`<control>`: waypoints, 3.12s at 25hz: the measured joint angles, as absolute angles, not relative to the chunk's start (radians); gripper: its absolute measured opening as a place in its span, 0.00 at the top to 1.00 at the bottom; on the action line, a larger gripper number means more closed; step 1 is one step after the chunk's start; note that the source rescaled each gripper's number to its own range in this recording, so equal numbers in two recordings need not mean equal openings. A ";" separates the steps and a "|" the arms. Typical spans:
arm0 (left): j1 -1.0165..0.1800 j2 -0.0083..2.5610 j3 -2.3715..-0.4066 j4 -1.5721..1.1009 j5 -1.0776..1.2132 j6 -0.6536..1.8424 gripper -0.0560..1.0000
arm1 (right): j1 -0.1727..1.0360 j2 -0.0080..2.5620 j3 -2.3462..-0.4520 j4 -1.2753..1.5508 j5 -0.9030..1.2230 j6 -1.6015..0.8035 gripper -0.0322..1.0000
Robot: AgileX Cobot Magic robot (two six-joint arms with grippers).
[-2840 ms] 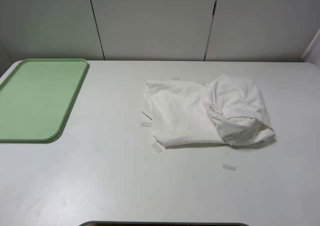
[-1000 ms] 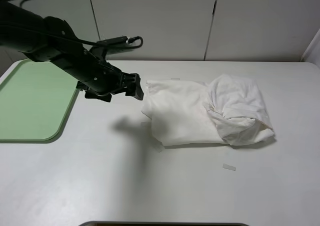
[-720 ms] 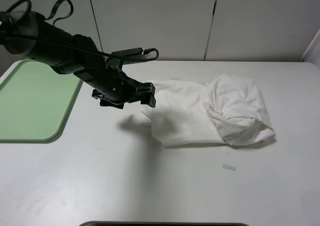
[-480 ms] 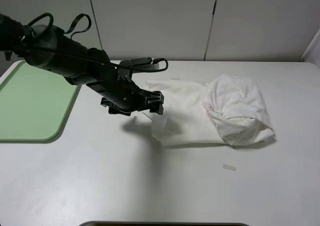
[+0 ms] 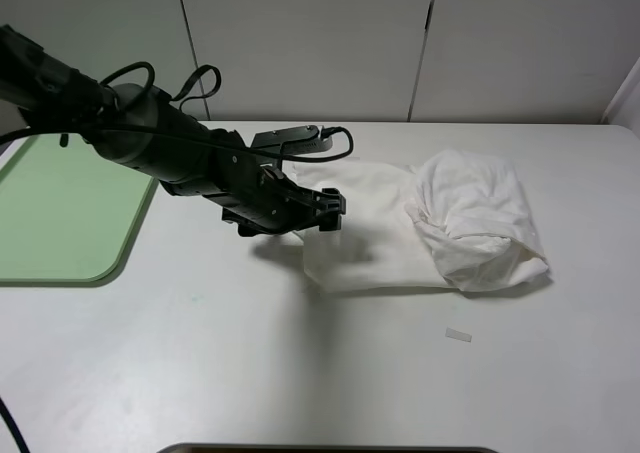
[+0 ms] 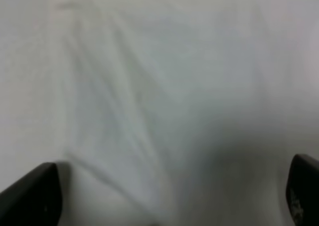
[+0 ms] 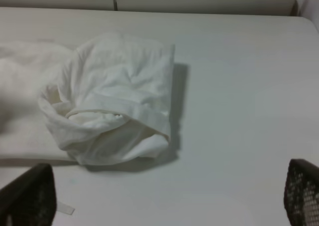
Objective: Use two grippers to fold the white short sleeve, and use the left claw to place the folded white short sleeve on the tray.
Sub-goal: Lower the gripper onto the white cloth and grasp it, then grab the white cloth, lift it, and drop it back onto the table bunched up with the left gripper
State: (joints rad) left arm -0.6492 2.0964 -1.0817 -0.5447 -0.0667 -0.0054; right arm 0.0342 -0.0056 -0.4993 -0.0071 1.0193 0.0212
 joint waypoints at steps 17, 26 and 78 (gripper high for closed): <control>-0.725 2.197 -1.186 -0.545 -0.125 -0.009 0.70 | 0.034 -0.006 -0.499 -0.007 1.019 0.021 0.00; -0.721 2.191 -1.186 -0.550 -0.111 -0.011 0.85 | 0.034 -0.006 -0.499 -0.007 1.019 0.021 0.00; -0.648 1.727 -1.182 -0.328 0.538 0.356 0.85 | 0.034 -0.006 -0.499 -0.008 1.019 0.021 0.00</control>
